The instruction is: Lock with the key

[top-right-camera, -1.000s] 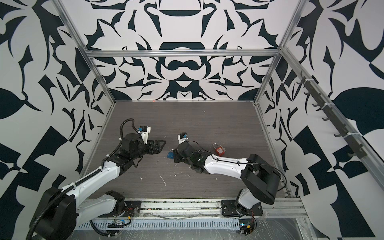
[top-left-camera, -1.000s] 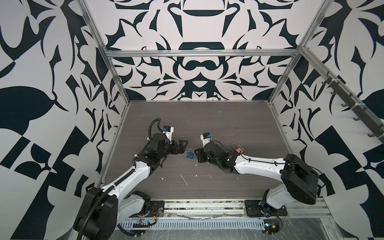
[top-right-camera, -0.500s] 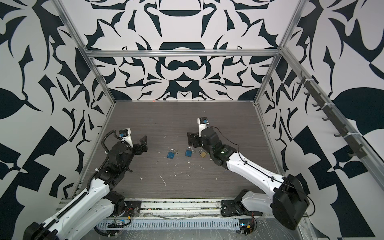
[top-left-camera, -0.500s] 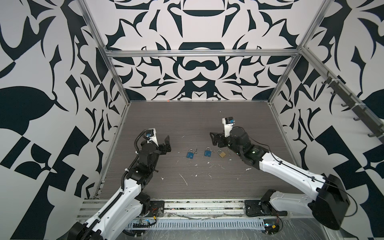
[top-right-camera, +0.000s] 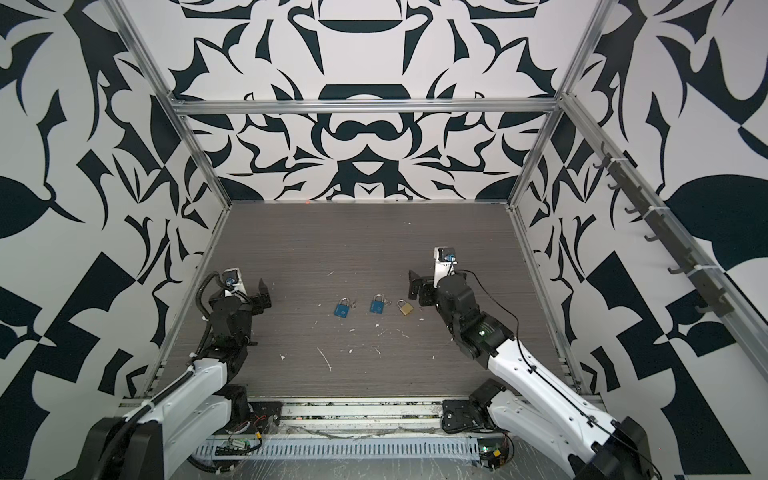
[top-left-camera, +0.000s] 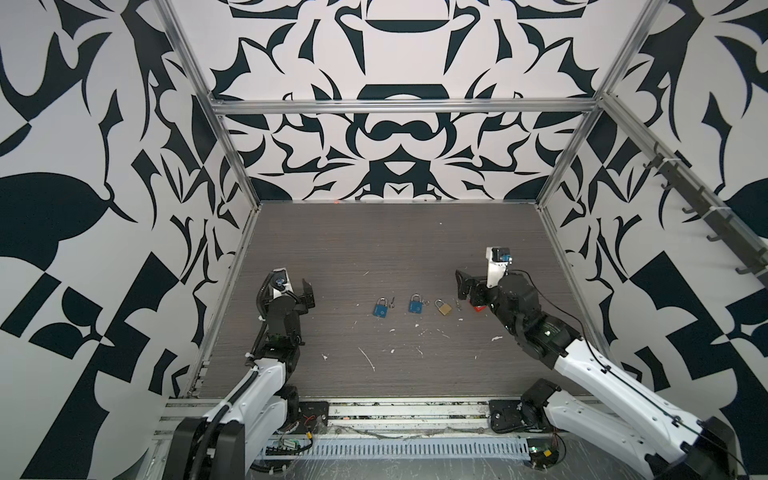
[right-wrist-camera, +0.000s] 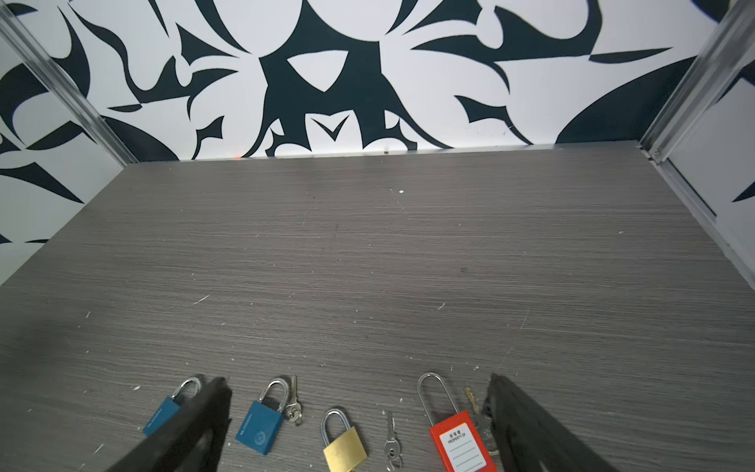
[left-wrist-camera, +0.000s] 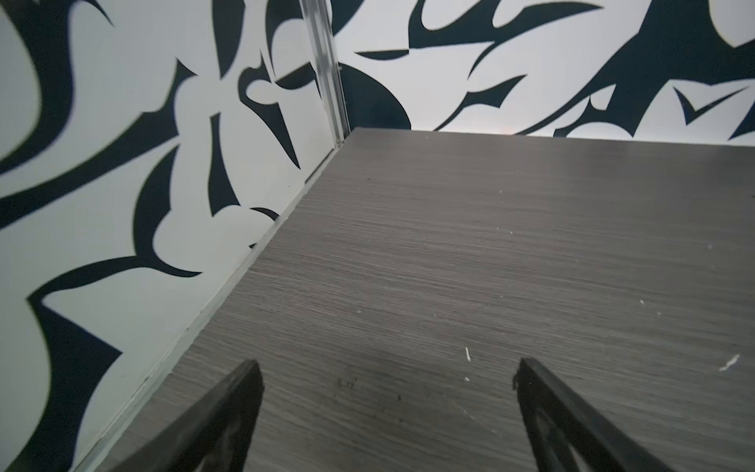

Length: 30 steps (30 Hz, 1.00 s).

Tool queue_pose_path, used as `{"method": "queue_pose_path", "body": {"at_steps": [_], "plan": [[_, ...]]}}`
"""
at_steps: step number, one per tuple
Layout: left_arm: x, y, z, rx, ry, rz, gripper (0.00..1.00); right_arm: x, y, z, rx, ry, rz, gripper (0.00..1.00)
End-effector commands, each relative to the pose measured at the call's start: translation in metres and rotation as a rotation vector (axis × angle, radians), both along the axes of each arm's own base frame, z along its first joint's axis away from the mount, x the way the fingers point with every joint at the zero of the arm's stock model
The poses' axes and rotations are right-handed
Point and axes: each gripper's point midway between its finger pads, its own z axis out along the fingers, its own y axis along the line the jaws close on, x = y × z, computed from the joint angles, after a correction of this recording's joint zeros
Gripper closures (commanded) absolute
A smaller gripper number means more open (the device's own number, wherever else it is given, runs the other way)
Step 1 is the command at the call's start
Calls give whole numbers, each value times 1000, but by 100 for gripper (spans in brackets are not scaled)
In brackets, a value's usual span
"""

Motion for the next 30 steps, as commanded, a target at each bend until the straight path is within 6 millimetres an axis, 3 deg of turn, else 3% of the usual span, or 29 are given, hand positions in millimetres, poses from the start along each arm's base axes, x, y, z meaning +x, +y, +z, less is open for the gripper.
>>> {"method": "queue_pose_path", "body": {"at_steps": [1, 8, 10, 14, 18, 22, 25, 30], "plan": [[19, -14, 11, -50, -101, -81, 0, 6, -6, 15, -16, -95, -32, 0], [52, -30, -25, -43, -115, -208, 0, 13, -13, 15, -154, -70, -51, 0], [54, -30, -23, -56, -121, -224, 0, 18, -24, 12, -234, -74, -95, 0], [69, -19, -38, -148, 29, -200, 0, 37, -58, 10, -368, -115, -248, 0], [76, -27, -42, -142, 74, -238, 0, 74, -92, -18, -391, -64, -369, 0], [77, -26, -40, -139, 53, -233, 0, 95, -113, -73, -498, 15, -388, 0], [76, -26, -40, -139, 50, -233, 1, 95, -132, -97, -444, 45, -397, 0], [76, -26, -40, -140, 50, -233, 1, 83, -145, -112, -285, -34, -416, 0]]}}
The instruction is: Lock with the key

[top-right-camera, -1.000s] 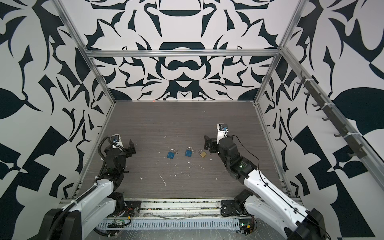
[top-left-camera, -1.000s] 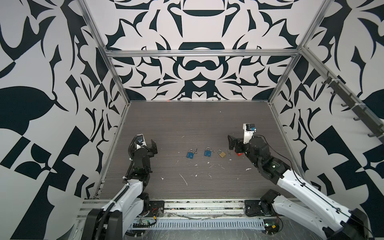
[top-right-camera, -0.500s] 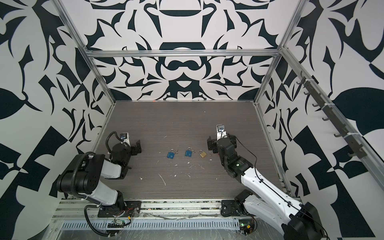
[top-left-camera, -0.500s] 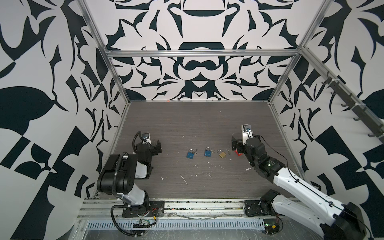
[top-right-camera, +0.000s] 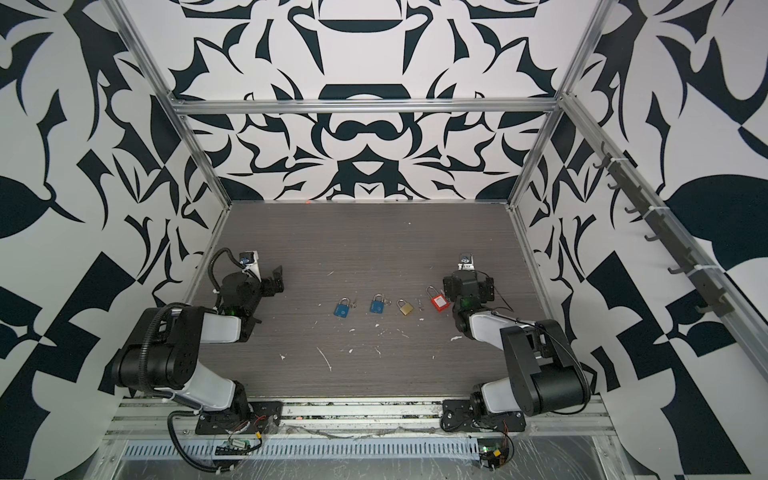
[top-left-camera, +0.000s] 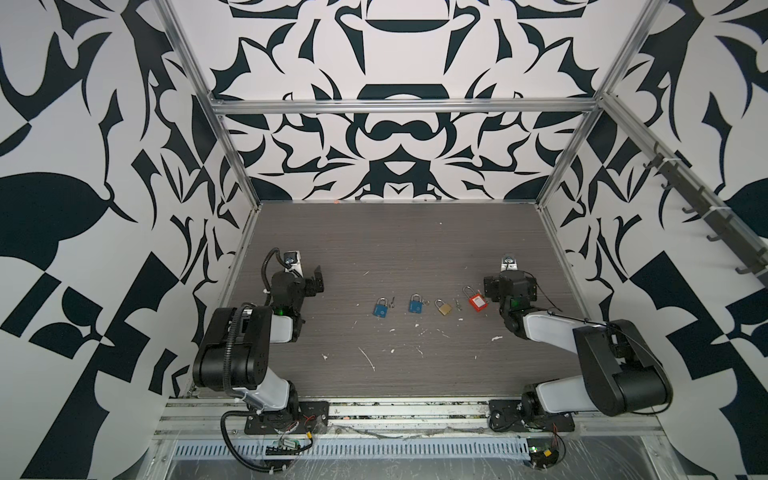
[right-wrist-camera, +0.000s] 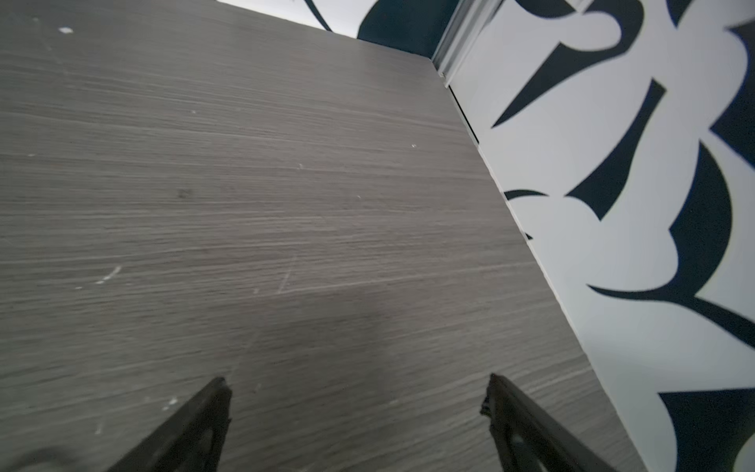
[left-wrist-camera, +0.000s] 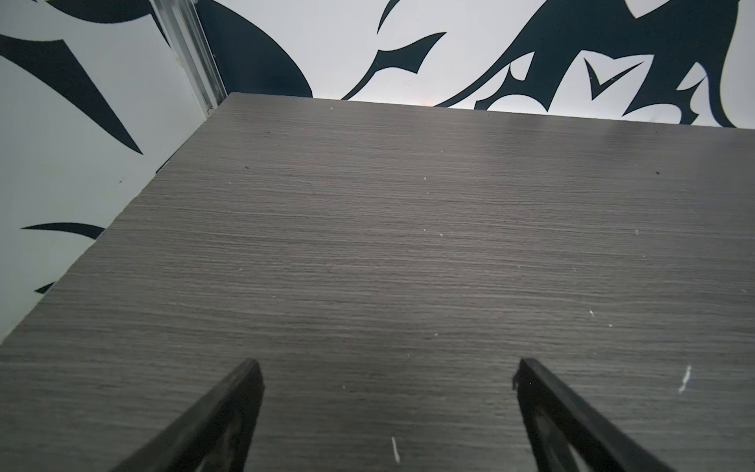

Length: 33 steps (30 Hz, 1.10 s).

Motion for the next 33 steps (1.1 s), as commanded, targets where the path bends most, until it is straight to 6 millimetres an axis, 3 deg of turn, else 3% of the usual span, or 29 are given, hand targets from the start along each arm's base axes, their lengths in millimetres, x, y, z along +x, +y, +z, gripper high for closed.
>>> {"method": "queue_pose_path", "body": {"at_steps": [1, 3, 4, 9, 33], "plan": [[-1, -2, -2, -8, 4, -9, 1, 14, 13, 23, 98, -218, 60, 0], [-1, -2, -2, -7, 5, -8, 1, 17, 21, 15, 84, -263, 118, 0], [-1, -2, -2, -8, 5, -8, 1, 16, 22, 21, 54, -288, 107, 0], [-1, -2, -2, -8, 5, -7, 1, 28, 20, 10, 95, -185, 93, 0], [-2, -2, -2, -9, 2, -6, 1, 26, 15, 9, 105, -181, 82, 0]]}}
